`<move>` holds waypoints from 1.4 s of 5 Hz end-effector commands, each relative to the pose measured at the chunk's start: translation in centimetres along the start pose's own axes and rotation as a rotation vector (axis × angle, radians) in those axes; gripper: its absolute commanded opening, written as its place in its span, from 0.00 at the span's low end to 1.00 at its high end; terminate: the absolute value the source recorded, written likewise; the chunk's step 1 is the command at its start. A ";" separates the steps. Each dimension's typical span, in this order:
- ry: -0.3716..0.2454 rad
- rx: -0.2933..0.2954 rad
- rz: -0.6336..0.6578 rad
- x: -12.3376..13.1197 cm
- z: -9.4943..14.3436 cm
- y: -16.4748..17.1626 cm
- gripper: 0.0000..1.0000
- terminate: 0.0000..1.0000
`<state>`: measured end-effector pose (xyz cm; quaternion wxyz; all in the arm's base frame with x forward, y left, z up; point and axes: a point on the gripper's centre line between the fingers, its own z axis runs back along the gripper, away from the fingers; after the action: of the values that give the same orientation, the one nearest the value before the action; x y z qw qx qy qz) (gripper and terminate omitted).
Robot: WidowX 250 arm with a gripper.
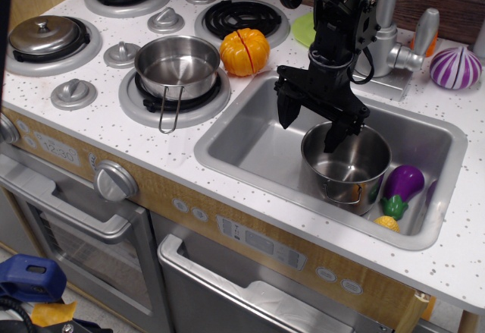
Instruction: Pick up pot from sink
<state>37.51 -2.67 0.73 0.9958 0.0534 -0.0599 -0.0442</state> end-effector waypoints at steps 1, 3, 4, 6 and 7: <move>0.000 0.000 0.000 0.0 0.0 0.0 1.00 0.00; -0.019 -0.039 -0.008 0.1 -1.6 0.7 1.00 0.00; -0.032 -0.043 -0.004 0.2 -2.2 0.9 1.00 0.00; -0.035 -0.062 0.021 0.1 -2.5 1.0 0.00 0.00; -0.028 -0.055 0.035 0.2 -1.7 0.7 0.00 0.00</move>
<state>37.08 -1.76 -2.53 0.9985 0.0251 -0.0418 -0.0241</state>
